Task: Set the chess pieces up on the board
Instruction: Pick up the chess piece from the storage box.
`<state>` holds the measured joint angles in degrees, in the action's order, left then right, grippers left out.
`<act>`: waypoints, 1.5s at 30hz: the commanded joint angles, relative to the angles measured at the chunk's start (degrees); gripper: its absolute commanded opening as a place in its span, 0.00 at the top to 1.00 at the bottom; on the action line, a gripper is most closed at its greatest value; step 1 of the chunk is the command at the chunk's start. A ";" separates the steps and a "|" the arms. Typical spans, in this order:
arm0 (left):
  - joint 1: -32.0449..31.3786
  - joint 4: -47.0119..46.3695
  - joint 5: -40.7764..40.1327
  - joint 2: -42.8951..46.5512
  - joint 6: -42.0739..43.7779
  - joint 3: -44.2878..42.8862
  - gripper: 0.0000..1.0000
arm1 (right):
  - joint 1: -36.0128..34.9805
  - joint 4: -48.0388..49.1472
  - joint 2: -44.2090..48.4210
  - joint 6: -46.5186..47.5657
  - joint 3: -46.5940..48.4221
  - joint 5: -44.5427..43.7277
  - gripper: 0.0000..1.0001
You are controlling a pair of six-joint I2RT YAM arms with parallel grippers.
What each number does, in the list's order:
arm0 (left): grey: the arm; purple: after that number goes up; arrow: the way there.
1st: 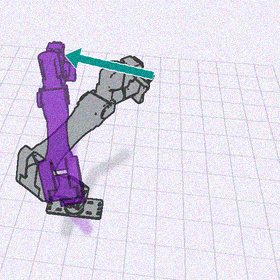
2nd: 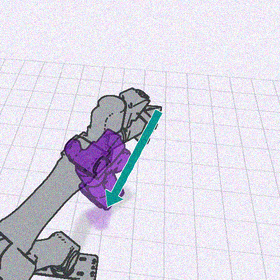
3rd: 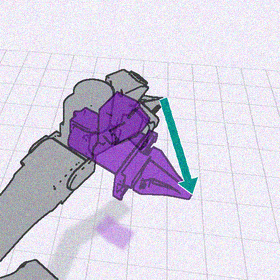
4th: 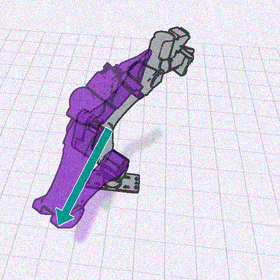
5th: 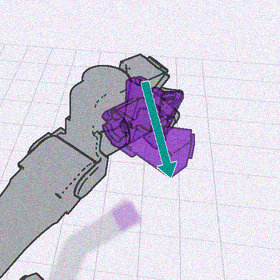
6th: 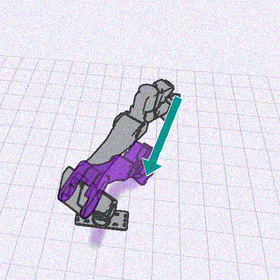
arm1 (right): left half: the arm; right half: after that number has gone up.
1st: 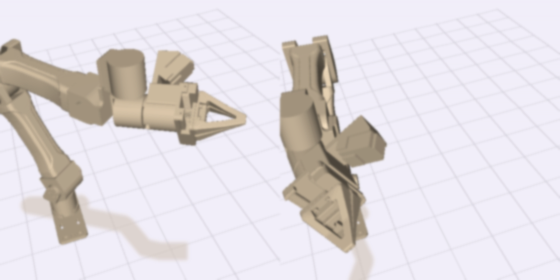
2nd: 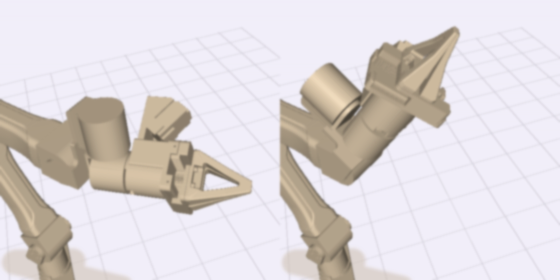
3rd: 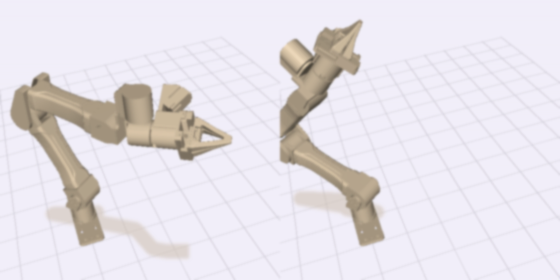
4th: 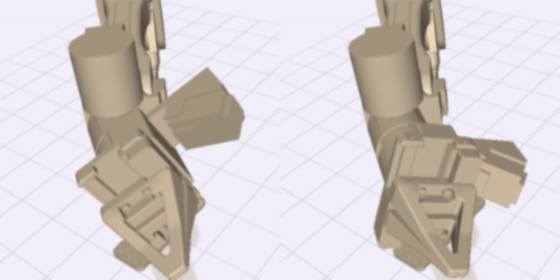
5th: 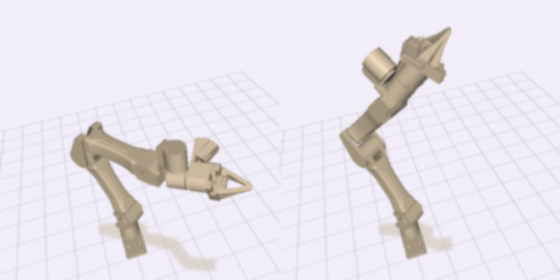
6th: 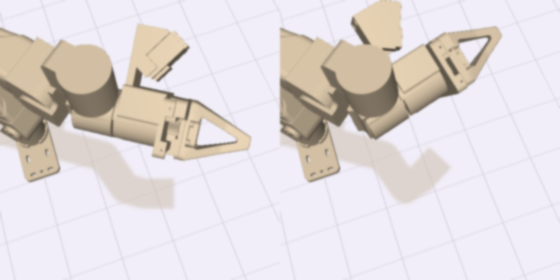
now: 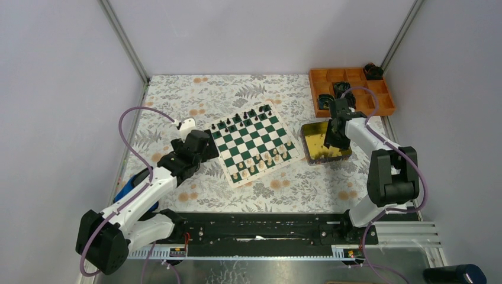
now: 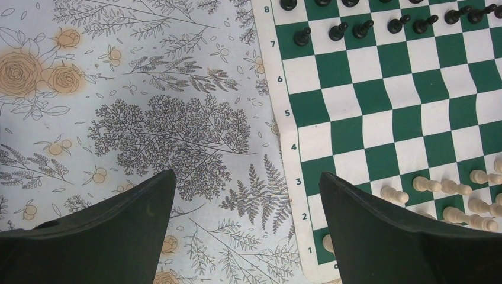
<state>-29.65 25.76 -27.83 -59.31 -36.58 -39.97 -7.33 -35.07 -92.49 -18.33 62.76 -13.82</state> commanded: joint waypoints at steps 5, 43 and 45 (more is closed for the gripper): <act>-0.45 -1.82 -0.26 -0.93 -0.43 0.32 0.01 | 0.81 2.05 -2.18 0.23 -0.53 2.20 0.48; -0.50 -2.32 0.37 -1.13 -0.38 0.14 0.01 | 0.85 -0.52 0.74 2.13 3.67 1.12 1.00; -0.49 -2.34 0.27 -0.83 -0.35 0.15 0.01 | 0.83 -0.91 1.14 2.40 4.66 1.40 1.00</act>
<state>-29.65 25.71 -27.33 -61.06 -36.58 -39.94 -6.70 -34.33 -95.13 -17.15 63.24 -11.35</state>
